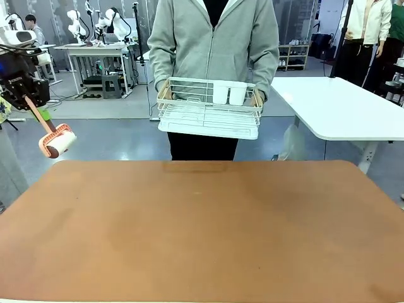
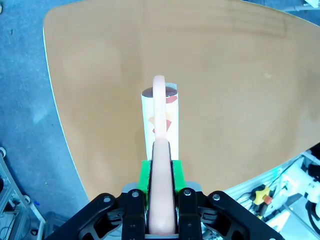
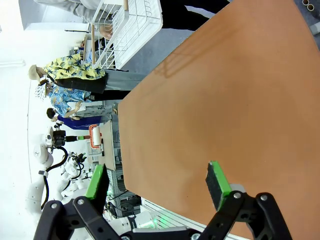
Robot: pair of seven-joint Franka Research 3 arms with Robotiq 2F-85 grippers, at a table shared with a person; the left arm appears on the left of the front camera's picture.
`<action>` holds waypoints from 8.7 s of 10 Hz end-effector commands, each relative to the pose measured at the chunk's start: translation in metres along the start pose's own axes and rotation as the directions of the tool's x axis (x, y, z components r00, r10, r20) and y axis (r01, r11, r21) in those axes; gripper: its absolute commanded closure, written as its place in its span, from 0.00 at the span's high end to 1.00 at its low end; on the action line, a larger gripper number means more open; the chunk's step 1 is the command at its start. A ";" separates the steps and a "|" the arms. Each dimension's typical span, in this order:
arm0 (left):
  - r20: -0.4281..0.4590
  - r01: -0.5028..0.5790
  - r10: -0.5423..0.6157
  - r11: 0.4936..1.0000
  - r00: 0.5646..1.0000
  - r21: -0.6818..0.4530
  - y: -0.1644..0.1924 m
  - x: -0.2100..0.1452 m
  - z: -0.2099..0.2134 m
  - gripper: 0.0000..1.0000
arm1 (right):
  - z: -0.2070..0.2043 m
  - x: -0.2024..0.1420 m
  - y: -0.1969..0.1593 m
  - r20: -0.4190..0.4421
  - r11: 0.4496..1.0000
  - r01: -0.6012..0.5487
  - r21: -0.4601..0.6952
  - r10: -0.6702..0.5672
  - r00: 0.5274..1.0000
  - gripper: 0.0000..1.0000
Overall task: Clean the table.
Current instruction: Clean the table with the Lint Roller when the human lifts the Dish drying rack, then place the Lint Roller down when the Dish drying rack is positioned in the middle of the table.
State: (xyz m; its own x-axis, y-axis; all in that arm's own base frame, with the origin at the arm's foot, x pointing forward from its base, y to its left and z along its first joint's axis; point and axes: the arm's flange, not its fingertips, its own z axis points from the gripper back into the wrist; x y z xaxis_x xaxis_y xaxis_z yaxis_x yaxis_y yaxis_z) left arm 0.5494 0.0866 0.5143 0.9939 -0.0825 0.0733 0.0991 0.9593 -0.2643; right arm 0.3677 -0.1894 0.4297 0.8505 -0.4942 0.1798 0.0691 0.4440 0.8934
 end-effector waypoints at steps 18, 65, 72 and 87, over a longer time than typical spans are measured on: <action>-0.013 0.001 -0.001 1.000 1.000 0.012 0.001 -0.002 0.005 0.21 | 0.001 0.000 0.002 0.002 1.000 -0.001 0.017 0.001 1.000 1.00; 0.202 -0.936 0.948 0.287 0.247 -0.204 -0.016 0.016 -0.158 0.21 | 0.001 0.000 0.002 0.002 1.000 -0.001 0.017 0.001 1.000 1.00; 0.213 -0.943 0.955 0.254 0.208 -0.215 -0.018 -0.007 -0.167 0.71 | 0.001 0.000 0.002 0.002 1.000 -0.001 0.017 0.001 1.000 1.00; 0.199 -0.958 0.968 0.195 0.154 -0.210 -0.030 -0.026 -0.140 1.00 | 0.001 0.000 0.002 0.002 1.000 -0.001 0.017 0.001 1.000 1.00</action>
State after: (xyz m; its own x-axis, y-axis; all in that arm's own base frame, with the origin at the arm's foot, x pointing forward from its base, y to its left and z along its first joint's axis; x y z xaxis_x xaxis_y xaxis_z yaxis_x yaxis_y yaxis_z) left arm 0.5264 0.0211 0.3860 0.2530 0.9661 -0.0504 -0.9206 0.2244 -0.3195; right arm 0.3677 -0.1894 0.4297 0.8505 -0.4942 0.1799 0.0692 0.4442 0.8932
